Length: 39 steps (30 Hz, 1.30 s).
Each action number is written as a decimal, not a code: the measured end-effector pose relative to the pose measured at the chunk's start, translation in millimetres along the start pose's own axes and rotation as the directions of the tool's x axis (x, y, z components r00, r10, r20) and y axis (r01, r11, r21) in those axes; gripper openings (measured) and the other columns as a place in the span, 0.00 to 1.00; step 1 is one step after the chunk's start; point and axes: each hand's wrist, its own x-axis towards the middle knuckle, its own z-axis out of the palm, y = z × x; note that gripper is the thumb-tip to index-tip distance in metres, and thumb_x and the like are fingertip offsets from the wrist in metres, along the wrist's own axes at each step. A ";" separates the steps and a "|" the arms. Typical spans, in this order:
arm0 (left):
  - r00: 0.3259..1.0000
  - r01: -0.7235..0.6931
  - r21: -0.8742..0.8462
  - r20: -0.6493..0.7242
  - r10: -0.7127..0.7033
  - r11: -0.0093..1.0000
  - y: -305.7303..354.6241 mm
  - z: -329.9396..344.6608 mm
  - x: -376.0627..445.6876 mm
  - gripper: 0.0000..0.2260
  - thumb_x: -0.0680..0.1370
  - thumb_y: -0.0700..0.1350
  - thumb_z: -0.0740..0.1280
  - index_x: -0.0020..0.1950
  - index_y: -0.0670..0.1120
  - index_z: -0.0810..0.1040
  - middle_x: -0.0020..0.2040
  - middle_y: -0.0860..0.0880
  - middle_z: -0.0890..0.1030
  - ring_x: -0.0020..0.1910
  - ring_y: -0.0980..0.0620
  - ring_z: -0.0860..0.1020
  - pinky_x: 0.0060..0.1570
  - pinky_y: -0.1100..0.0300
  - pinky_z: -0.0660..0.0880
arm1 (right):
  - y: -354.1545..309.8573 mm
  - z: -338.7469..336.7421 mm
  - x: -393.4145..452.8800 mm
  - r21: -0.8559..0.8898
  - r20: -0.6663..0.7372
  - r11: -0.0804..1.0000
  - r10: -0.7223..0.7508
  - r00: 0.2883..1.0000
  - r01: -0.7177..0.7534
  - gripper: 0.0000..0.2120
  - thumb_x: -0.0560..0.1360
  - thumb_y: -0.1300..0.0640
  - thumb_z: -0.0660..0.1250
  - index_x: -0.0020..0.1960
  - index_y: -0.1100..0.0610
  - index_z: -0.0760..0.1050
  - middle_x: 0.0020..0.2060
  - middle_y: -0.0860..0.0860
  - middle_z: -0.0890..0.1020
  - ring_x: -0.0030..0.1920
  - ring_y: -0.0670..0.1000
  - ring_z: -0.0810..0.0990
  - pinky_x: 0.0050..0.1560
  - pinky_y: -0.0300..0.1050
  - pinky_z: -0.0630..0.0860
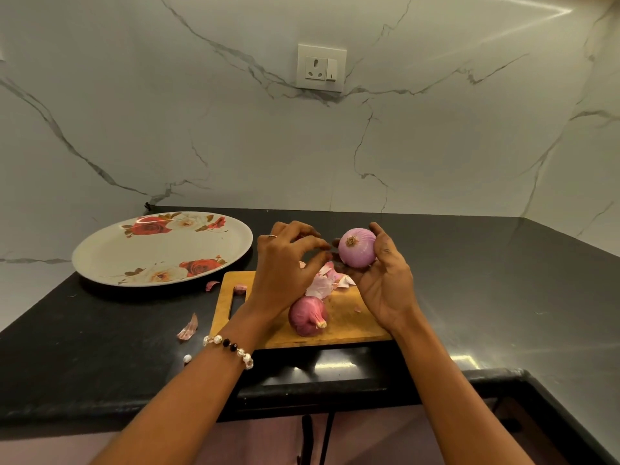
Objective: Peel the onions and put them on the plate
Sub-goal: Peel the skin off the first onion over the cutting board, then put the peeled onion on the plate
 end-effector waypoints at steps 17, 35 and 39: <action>0.989 0.139 0.060 -0.066 -0.136 0.988 6.1 -9.3 2.6 0.10 0.69 0.55 0.71 0.37 0.49 0.82 0.49 0.50 0.80 0.56 0.50 0.72 0.51 0.52 0.58 | 4.4 -2.2 1.1 -0.202 0.010 0.978 -0.043 0.999 0.044 0.25 0.74 0.51 0.62 0.70 0.52 0.67 0.63 0.62 0.74 0.50 0.61 0.85 0.46 0.52 0.84; 0.912 0.386 -0.001 -0.147 -0.382 0.922 6.6 -45.7 14.4 0.15 0.74 0.55 0.69 0.57 0.52 0.81 0.54 0.53 0.81 0.60 0.51 0.72 0.53 0.55 0.54 | 7.9 3.9 -2.3 -0.726 -0.013 0.657 -0.310 0.951 0.204 0.23 0.69 0.51 0.74 0.63 0.54 0.76 0.56 0.51 0.81 0.56 0.54 0.81 0.55 0.50 0.82; 0.818 0.559 -0.106 -0.091 -0.568 0.822 -17.8 -91.8 20.3 0.12 0.75 0.55 0.67 0.50 0.49 0.83 0.52 0.50 0.83 0.53 0.51 0.76 0.62 0.47 0.64 | 3.0 58.5 11.6 -0.772 0.065 0.582 -0.328 0.942 0.256 0.23 0.71 0.57 0.77 0.64 0.54 0.75 0.56 0.50 0.79 0.55 0.50 0.80 0.56 0.45 0.81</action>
